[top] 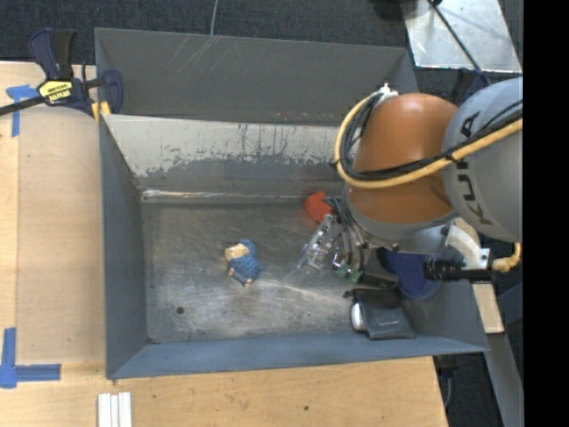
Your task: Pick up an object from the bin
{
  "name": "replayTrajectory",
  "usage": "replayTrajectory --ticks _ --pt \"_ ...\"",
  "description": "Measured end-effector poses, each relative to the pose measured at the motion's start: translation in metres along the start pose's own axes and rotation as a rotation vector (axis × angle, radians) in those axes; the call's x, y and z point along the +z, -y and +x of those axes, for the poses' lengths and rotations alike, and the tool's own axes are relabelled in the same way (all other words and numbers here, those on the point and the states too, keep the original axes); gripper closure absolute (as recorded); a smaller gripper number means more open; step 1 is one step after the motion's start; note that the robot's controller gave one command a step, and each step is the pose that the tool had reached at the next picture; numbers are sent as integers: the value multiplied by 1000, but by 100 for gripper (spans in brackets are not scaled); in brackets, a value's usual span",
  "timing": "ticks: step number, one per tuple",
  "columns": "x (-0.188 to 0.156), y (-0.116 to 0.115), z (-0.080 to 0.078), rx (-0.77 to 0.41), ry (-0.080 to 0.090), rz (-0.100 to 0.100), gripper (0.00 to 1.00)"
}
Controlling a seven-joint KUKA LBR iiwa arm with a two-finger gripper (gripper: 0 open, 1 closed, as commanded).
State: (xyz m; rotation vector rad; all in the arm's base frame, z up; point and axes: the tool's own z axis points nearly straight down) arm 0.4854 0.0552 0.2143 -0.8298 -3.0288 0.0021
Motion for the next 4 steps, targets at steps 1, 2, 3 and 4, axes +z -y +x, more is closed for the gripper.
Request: replayTrajectory --ticks 1,2,3,4 --pt "108 -66 -17 212 -1 0 100" --pt "83 -65 -23 217 4 -4 100" --pt "134 -64 -67 -118 1 -5 100" --pt "136 -64 -68 -116 9 -7 0"
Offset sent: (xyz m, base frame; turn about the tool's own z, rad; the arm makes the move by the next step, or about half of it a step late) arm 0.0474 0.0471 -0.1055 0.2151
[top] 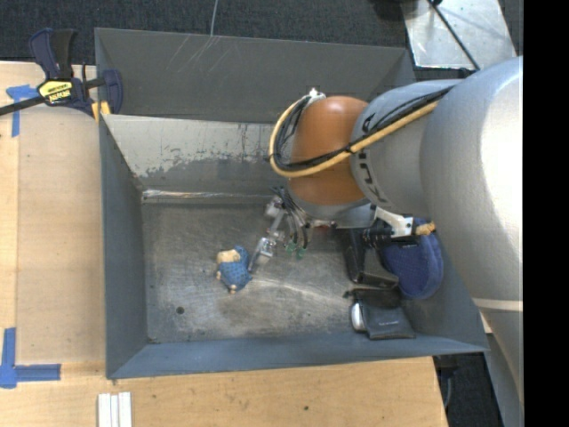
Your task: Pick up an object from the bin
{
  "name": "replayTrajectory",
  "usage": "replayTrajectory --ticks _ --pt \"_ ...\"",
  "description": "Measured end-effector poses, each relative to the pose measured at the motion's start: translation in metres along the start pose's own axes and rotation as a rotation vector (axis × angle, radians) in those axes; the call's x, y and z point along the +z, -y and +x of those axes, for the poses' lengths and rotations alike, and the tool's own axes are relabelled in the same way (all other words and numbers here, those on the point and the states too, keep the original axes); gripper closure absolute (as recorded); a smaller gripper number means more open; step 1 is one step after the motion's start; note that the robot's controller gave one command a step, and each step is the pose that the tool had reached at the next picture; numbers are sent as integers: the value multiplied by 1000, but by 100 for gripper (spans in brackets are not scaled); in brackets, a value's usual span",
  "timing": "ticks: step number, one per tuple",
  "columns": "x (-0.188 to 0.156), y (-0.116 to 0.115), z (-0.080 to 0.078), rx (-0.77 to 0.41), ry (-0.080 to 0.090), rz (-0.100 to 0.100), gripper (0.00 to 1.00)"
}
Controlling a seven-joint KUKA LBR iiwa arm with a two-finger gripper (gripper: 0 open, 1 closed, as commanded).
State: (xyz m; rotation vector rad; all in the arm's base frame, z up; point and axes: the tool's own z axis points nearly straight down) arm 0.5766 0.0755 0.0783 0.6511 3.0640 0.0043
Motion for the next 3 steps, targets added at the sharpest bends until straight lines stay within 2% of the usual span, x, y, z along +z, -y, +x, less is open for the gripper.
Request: replayTrajectory --ticks 1,2,3 --pt "-5 -2 83 -23 -13 5 0" --pt "-6 -1 79 -18 -7 4 100" --pt "-135 16 48 -72 2 0 100"
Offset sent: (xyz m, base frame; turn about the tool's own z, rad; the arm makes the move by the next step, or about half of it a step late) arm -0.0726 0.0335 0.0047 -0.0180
